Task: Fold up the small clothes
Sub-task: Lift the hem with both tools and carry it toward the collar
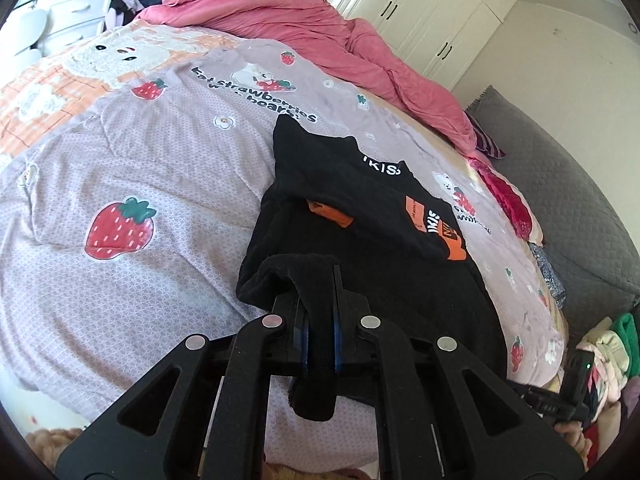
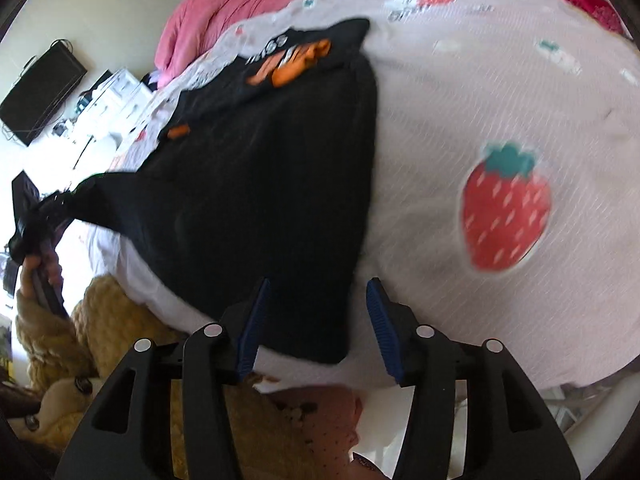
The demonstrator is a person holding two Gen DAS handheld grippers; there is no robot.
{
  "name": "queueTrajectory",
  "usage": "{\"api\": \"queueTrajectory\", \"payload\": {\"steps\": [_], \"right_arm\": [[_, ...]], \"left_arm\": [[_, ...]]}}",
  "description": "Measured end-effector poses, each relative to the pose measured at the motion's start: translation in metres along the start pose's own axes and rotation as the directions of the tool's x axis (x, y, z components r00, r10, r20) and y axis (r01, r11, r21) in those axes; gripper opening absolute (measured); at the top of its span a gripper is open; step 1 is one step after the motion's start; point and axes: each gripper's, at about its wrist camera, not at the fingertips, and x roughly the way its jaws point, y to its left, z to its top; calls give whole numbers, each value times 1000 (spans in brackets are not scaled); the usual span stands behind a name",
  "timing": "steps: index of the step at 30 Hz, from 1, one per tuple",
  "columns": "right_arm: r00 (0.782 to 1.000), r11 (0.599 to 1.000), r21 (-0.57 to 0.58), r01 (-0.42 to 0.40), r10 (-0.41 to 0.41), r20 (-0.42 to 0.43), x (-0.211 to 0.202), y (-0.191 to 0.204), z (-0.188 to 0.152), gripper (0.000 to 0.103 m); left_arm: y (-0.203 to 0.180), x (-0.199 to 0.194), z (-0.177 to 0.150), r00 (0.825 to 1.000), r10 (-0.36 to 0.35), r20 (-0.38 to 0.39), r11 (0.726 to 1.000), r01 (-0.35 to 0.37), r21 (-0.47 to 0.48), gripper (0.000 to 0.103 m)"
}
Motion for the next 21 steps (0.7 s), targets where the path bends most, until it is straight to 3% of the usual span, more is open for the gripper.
{"api": "queueTrajectory", "payload": {"steps": [1,2,3,7,12,21], "right_arm": [[1000,1000,-7,-9,9,-15,4,4,-3,19],[1000,1000,-19,-9,8,-13,4,7,-5,10],[1000,999,-29,-13,13,2,1,10,-5,8],[992,995,-65,-71,78,96,-22,22,9,6],[964,989,-117,-94,120,237,-51,35,34,6],[905,995,-73,-67,92,414,-84,24,61,6]], "left_arm": [[-1,0,0,1000,1,-1,1000,-1,3,2],[-2,0,0,1000,5,-2,1000,-5,6,2],[-2,-1,0,1000,6,-2,1000,-6,7,2],[-5,-3,5,1000,5,-1,1000,-5,15,2],[-9,-4,11,1000,-4,10,1000,4,24,2],[-9,-6,25,999,-9,47,1000,9,14,2]]}}
